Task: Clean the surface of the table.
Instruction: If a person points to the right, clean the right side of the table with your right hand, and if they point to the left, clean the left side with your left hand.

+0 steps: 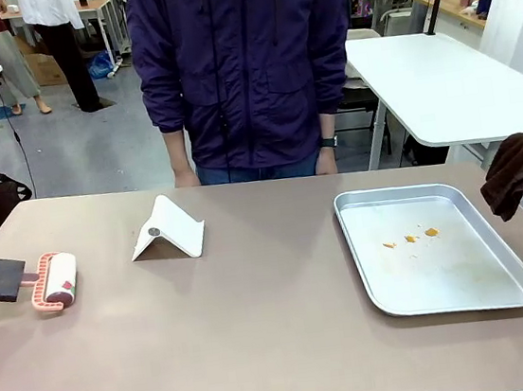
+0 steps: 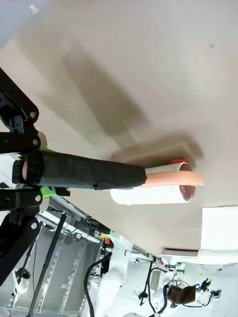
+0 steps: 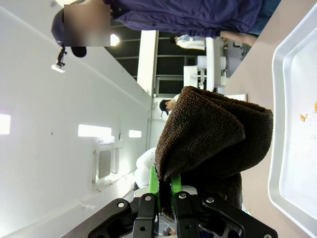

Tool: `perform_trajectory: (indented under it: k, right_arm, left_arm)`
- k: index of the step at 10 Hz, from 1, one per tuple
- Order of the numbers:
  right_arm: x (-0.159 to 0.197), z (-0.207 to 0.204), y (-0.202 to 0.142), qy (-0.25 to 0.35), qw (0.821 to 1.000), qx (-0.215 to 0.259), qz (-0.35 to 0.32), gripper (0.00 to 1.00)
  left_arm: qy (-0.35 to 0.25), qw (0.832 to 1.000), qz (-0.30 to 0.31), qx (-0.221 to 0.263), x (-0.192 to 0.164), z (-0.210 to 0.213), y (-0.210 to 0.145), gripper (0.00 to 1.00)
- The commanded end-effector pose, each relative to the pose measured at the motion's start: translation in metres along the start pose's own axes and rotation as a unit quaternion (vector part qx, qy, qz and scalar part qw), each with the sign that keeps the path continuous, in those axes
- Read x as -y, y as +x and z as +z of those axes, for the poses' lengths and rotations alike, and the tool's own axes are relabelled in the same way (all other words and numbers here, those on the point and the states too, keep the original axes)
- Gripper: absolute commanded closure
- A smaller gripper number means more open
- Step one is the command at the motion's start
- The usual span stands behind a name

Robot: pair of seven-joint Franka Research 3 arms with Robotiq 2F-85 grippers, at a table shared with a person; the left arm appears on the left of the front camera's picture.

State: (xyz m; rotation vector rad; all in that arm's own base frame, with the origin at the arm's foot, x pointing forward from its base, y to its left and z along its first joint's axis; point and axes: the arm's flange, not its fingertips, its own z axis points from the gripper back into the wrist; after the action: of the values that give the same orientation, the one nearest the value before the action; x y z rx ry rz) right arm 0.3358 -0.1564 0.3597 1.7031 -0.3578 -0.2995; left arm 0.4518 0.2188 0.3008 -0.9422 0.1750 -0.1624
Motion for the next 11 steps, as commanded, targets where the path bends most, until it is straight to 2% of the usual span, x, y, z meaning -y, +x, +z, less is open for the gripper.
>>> perform_trajectory:
  k: [1, 3, 4, 6, 9, 11]
  right_arm:
    - [-0.005, -0.001, -0.005, 0.003, 1.0, -0.004, 0.006, 1.0]
    - [-0.005, -0.001, -0.005, 0.003, 1.0, -0.004, 0.006, 1.0]
    - [-0.005, -0.001, -0.005, 0.003, 1.0, -0.004, 0.006, 1.0]
    - [-0.005, -0.001, -0.005, 0.003, 1.0, -0.004, 0.006, 1.0]
    - [-0.005, -0.001, -0.005, 0.003, 1.0, -0.004, 0.006, 1.0]
    - [-0.005, -0.001, -0.005, 0.003, 1.0, -0.004, 0.006, 1.0]
  left_arm:
    - [0.036, 0.998, 0.019, -0.042, -0.001, -0.027, 0.002, 0.78]
    - [0.005, 0.999, 0.011, -0.053, 0.015, -0.036, 0.016, 0.78]
    - [-0.019, 0.999, -0.005, -0.041, 0.024, -0.036, 0.018, 0.78]
    - [-0.109, 0.991, -0.066, -0.031, 0.039, -0.02, 0.014, 0.78]
    - [-0.187, 0.974, -0.13, -0.005, 0.037, 0.033, -0.031, 0.78]
    - [-0.232, 0.962, -0.139, -0.024, 0.018, 0.071, -0.071, 0.78]
